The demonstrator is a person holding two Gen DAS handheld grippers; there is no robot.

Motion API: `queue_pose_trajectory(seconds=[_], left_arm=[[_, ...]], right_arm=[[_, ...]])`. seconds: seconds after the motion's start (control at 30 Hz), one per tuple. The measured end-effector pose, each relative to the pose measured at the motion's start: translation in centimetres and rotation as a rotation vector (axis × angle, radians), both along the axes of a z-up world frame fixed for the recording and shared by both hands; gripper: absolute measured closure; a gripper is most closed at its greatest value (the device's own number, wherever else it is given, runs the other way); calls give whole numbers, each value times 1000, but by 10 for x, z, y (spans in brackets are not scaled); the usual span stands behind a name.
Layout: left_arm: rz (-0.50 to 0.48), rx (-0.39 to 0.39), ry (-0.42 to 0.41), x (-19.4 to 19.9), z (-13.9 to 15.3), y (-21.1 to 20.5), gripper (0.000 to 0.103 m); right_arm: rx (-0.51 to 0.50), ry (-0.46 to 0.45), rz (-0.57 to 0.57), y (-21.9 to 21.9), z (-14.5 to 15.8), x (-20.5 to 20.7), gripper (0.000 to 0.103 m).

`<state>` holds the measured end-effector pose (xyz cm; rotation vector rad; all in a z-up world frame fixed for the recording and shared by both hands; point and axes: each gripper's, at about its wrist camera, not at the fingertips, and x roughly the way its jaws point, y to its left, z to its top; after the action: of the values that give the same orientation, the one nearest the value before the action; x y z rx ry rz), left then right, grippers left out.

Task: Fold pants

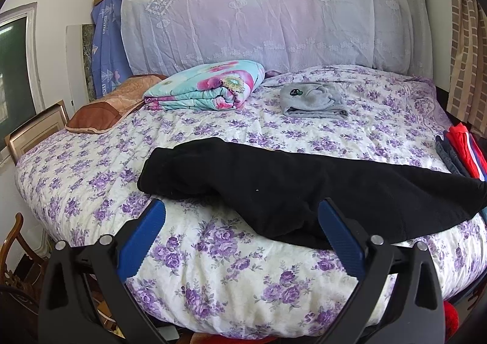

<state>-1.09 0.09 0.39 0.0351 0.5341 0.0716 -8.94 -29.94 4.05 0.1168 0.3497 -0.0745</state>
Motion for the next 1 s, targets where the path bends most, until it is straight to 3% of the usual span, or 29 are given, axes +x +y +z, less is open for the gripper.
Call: queue_pose_trajectory(seconds=[1.0], left_arm=[[5,2,-14,-7,7,4,5]], right_arm=[[-14,-27,8,4,9,-8,3]])
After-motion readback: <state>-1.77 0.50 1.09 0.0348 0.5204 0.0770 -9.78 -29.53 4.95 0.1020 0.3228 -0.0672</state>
